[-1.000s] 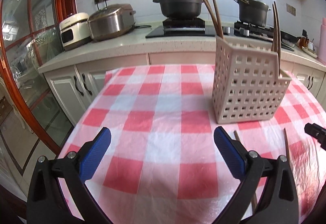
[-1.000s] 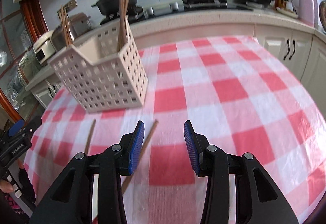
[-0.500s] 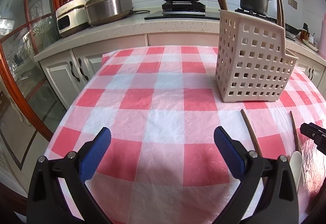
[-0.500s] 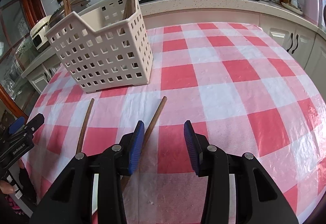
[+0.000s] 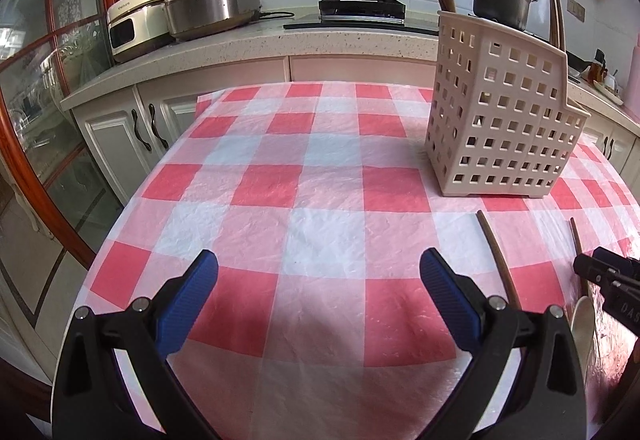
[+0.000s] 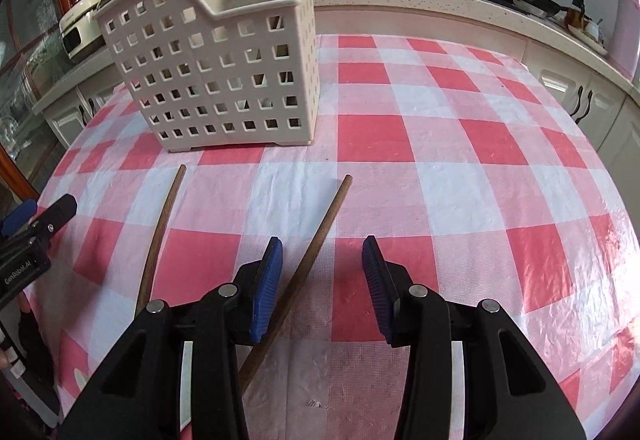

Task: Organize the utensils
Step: 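Lower both tools toward the remaining wooden chopsticks on the cloth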

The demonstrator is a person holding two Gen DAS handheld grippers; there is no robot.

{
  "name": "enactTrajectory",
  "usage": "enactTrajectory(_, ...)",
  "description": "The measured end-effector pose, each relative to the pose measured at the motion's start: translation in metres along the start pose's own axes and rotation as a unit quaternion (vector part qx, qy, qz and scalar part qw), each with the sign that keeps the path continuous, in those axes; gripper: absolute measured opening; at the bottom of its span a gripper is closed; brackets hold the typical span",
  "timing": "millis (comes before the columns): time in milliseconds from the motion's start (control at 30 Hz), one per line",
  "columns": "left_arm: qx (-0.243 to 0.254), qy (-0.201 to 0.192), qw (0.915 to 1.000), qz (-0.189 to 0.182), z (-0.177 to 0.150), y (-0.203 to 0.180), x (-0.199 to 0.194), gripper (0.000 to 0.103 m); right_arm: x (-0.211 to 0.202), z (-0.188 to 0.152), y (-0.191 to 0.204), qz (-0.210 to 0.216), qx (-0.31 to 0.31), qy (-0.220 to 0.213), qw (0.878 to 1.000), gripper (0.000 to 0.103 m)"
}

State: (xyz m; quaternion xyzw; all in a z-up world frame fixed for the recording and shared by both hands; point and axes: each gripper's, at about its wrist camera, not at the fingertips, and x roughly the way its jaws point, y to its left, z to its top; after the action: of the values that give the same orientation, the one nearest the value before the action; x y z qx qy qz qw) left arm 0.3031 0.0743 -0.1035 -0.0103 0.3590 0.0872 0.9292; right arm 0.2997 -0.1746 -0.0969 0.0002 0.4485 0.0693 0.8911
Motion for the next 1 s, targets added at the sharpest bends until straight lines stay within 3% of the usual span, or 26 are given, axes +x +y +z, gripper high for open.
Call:
enactTrajectory(200,0.001,0.003,1.0000,0.000,0.000,-0.001,0.002,0.098,0.000,-0.003,0.011,-0.005,-0.028,0.002,1.000,0.042)
enactTrajectory(767,0.004,0.014,0.9999,0.005,-0.003,-0.005,0.003,0.098,-0.008,-0.011,-0.004,-0.005,-0.032,0.011,0.999,0.041)
enactTrajectory(900,0.009,0.013,0.9999,0.004,-0.005,-0.009,0.000,0.098,-0.009,-0.013,0.000,0.001,-0.051,0.004,0.999,0.020)
enactTrajectory(1000,0.014,0.014,0.9998,0.003,-0.006,-0.012,-0.001,0.098,-0.010,-0.013,-0.003,0.008,-0.055,0.004,0.998,0.013)
